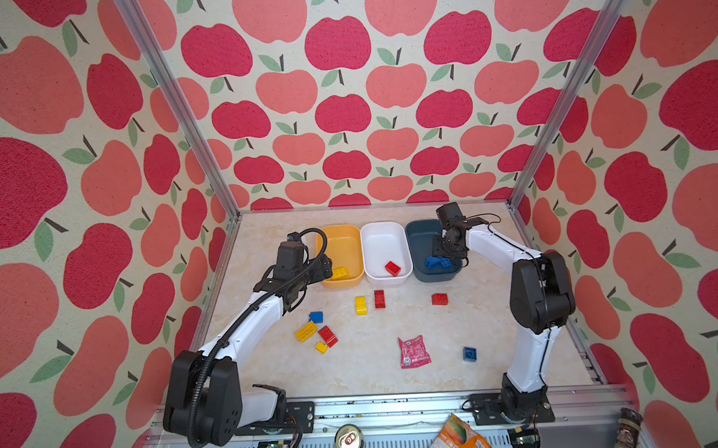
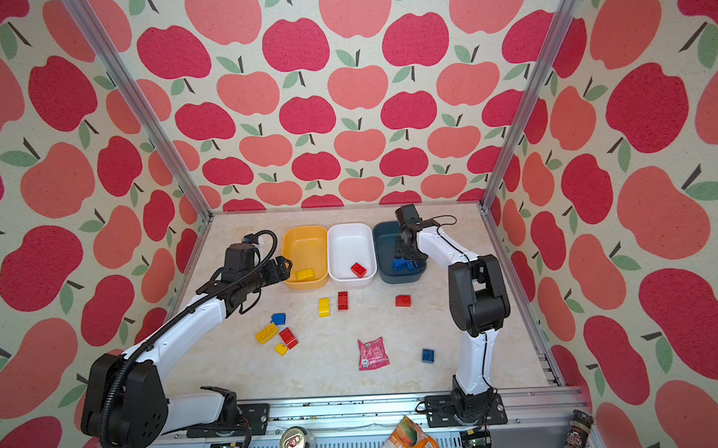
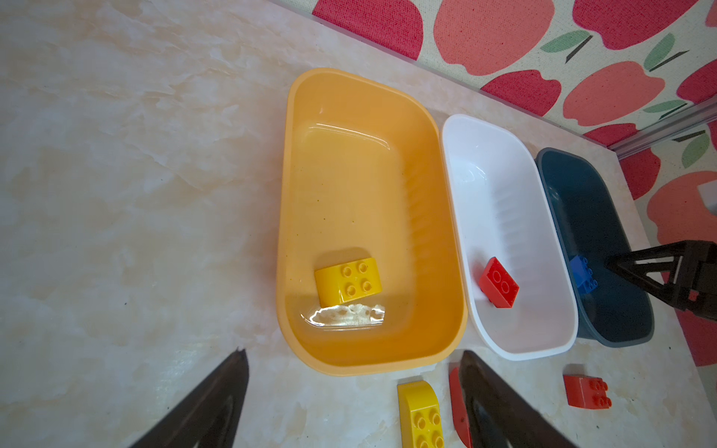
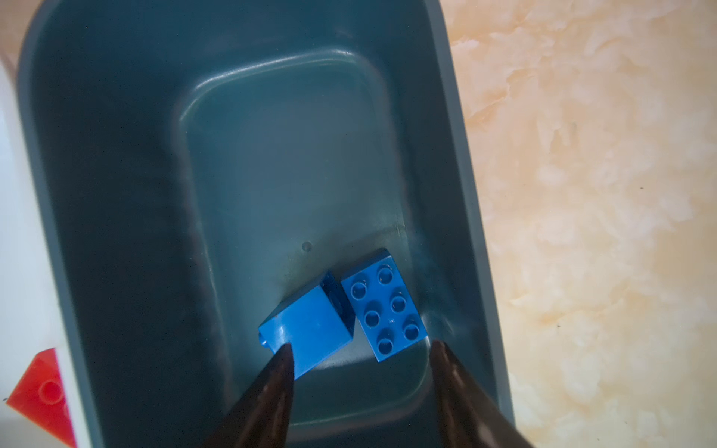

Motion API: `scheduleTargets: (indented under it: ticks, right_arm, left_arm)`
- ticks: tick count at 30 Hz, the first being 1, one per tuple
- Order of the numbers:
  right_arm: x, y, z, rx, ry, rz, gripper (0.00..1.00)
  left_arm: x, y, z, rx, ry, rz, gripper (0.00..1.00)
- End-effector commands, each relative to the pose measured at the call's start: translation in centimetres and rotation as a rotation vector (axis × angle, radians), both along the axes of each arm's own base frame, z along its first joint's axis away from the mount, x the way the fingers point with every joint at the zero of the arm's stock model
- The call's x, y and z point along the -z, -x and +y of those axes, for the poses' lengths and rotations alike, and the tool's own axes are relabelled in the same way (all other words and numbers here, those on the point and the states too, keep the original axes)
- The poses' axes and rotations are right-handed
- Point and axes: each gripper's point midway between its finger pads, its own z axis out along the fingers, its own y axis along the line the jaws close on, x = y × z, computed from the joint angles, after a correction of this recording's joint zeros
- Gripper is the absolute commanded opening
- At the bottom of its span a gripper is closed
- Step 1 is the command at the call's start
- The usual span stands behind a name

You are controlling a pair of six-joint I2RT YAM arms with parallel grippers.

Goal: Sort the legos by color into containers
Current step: 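Release the blue brick and move the right gripper down to a red brick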

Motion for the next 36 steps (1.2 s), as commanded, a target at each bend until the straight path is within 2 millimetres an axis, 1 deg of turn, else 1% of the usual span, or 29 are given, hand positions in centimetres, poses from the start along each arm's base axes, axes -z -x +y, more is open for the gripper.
scheduleTargets:
  ticks: [1, 5, 8, 10, 12, 14, 19, 21, 24, 28, 32, 36]
  right_arm:
    - [-2.2, 1.2, -0.5, -0.047, 0.015, -0.025, 0.6]
    - [-3.2, 2.3, 0.0, -0.137, 0.001, -0.038, 0.64]
    - [-3.8, 3.7, 1.3, -0.263, -0.043, -0.035, 0.67]
    - [-3.9, 5.0, 2.2, -0.366, -0.071, -0.026, 0.68]
    - [-4.1, 6.2, 2.5, -0.449, -0.079, -0.019, 0.69]
    - [-4.2, 7.7, 3.0, -0.545, -0.088, -0.012, 0.72]
    - [-4.7, 10.5, 4.1, -0.72, -0.114, -0.06, 0.88]
    - [-4.3, 11.4, 3.7, -0.756, -0.091, -0.04, 0.92]
    - [-3.2, 12.7, 3.1, -0.81, -0.042, 0.005, 0.92]
    - [-2.4, 14.4, 3.8, -0.897, 0.0, 0.047, 0.93]
    - [-0.6, 16.1, 3.8, -0.975, 0.07, 0.138, 0.93]
    - [0.5, 16.6, 3.5, -1.012, 0.138, 0.173, 0.92]
  left_arm:
    - [0.2, 0.3, 0.2, -0.015, 0.005, 0.013, 0.87]
    - [0.1, 0.2, 0.2, -0.014, 0.006, 0.01, 0.87]
    - [0.1, 0.2, 0.1, -0.013, 0.007, 0.009, 0.87]
    - [0.0, 0.2, 0.1, -0.012, 0.008, 0.007, 0.87]
    - [0.0, 0.2, 0.1, -0.012, 0.007, 0.007, 0.88]
    - [-0.1, 0.2, 0.1, -0.012, 0.007, 0.006, 0.88]
    - [0.0, 0.1, 0.0, -0.009, 0.008, 0.006, 0.88]
    - [-0.1, 0.0, 0.0, -0.006, 0.009, 0.005, 0.88]
    - [-0.3, 0.0, 0.0, -0.003, 0.005, 0.002, 0.88]
    - [-0.3, 0.0, 0.0, 0.002, 0.0, 0.002, 0.88]
    - [-0.2, 0.0, 0.0, 0.004, 0.0, 0.0, 0.88]
    - [-0.2, 0.0, 0.0, 0.007, 0.003, -0.001, 0.88]
